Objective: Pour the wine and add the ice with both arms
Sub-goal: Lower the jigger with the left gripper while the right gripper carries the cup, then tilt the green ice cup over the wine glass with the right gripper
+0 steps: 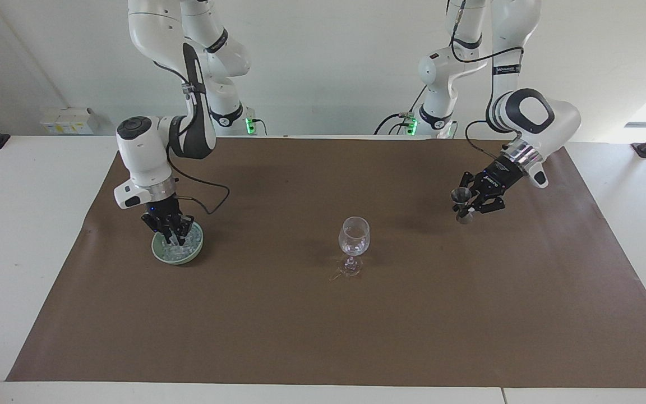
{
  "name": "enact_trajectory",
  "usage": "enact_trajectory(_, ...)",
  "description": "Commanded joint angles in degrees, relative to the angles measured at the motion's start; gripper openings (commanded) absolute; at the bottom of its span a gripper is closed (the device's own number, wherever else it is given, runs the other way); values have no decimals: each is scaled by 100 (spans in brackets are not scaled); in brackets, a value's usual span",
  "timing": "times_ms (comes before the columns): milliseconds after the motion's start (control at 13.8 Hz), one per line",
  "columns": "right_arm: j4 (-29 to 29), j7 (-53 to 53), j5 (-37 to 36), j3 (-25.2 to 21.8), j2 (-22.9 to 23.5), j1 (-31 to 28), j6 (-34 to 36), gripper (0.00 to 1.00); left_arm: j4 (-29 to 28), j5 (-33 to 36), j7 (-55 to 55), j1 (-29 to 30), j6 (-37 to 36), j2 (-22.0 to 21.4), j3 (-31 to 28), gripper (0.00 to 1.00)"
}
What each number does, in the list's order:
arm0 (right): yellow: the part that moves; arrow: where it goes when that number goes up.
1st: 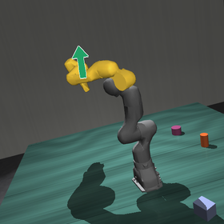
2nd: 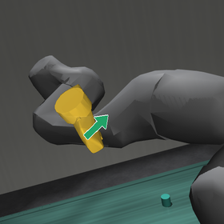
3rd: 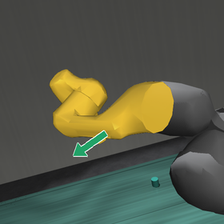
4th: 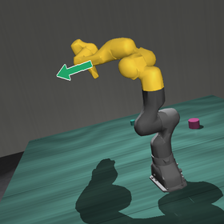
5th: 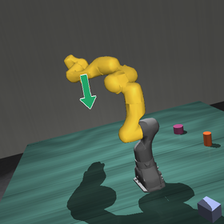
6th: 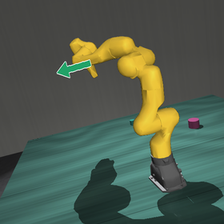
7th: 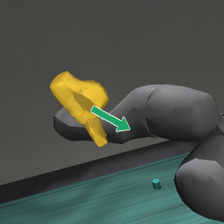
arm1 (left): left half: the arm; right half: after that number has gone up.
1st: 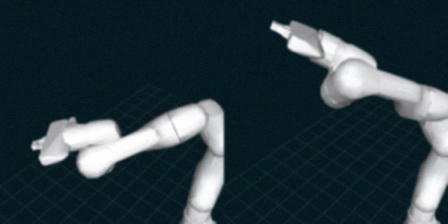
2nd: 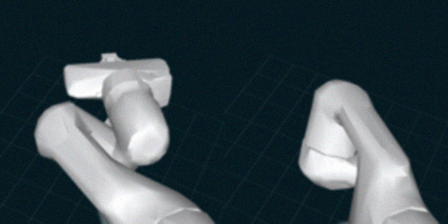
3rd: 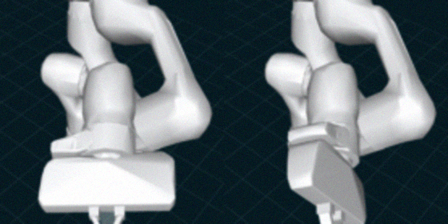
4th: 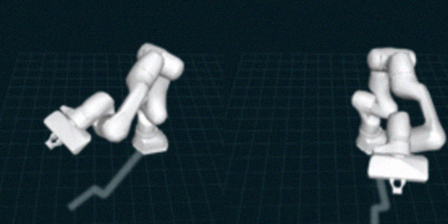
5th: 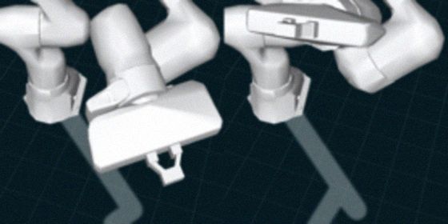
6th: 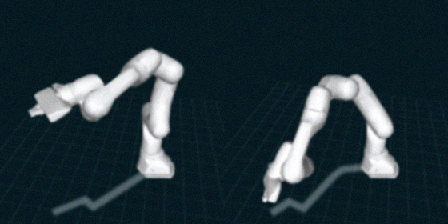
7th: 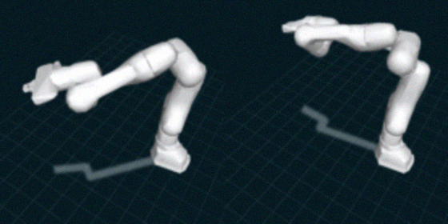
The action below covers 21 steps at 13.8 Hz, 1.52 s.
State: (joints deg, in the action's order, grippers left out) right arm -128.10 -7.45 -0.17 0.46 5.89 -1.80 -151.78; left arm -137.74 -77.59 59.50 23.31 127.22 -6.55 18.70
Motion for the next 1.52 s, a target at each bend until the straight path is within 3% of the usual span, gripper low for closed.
enact_trajectory(0,232,-116,53,33,-228,197,25,0,-68,33,387,393,-153,118,37,0)
enact_trajectory(363,1023,-536,61,51,-326,785,737,0,230,-1362,-524,578,-171,1040,28,0)
enact_trajectory(653,1612,-1564,193,261,-186,1365,764,0,607,-1496,-720,570,-180,1699,28,0)
enact_trajectory(871,1981,-2014,709,463,-54,1770,790,0,976,-1496,-826,587,-180,2016,28,0)
enact_trajectory(1161,2263,-2032,1519,569,-36,2245,790,0,969,-1496,-1403,648,-188,2245,19,0)
enact_trajectory(1452,2474,-2041,1740,569,201,2649,782,0,925,-1487,-1494,789,-259,2263,19,0)
